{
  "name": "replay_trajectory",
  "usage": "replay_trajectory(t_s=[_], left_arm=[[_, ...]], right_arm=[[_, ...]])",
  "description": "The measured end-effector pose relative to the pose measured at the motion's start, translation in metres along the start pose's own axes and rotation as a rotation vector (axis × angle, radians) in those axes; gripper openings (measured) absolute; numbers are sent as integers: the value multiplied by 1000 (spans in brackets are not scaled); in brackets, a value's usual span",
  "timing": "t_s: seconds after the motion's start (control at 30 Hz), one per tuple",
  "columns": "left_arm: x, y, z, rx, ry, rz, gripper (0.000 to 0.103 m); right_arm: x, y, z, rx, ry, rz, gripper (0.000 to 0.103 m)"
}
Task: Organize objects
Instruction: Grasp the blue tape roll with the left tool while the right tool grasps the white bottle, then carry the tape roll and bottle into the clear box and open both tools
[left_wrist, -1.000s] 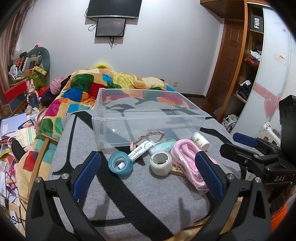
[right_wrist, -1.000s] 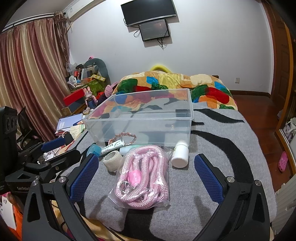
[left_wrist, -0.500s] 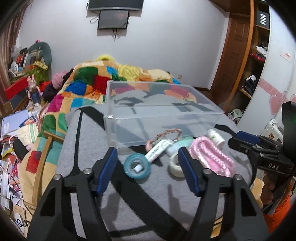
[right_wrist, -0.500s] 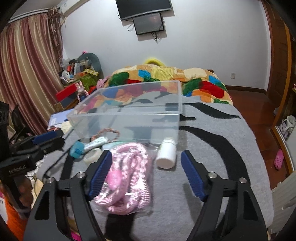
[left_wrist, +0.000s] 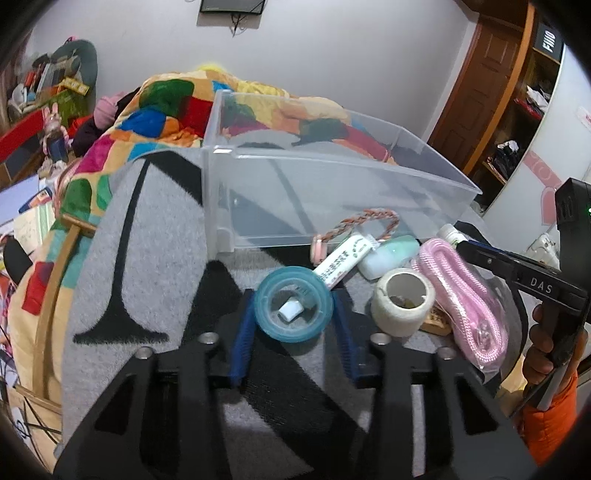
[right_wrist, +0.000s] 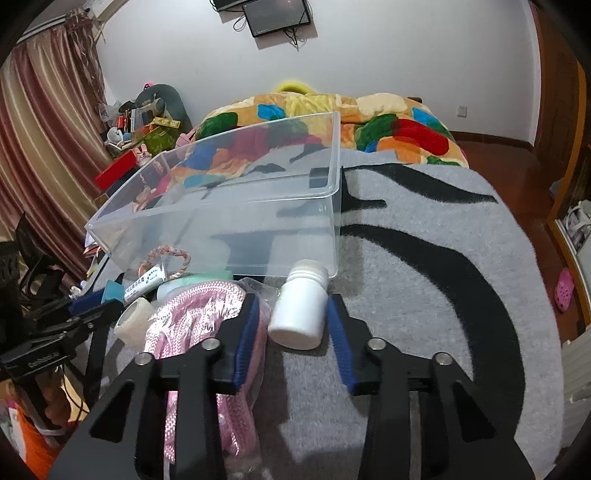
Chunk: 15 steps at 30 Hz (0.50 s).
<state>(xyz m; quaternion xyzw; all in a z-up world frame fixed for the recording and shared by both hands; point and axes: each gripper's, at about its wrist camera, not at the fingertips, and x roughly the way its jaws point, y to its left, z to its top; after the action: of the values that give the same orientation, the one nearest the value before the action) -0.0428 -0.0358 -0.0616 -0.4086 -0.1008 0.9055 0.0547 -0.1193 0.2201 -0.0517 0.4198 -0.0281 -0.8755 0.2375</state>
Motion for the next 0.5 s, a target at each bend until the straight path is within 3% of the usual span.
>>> replay_trajectory(t_s=[0.27,0.5], left_arm=[[-23,3,3,-17,-52,-4,39],[-53,-2,24,5,-143,1,39]], right_arm=[[-19,1,-5,0,-47,3,28],[-55,13,7,-29,-148,17,27]])
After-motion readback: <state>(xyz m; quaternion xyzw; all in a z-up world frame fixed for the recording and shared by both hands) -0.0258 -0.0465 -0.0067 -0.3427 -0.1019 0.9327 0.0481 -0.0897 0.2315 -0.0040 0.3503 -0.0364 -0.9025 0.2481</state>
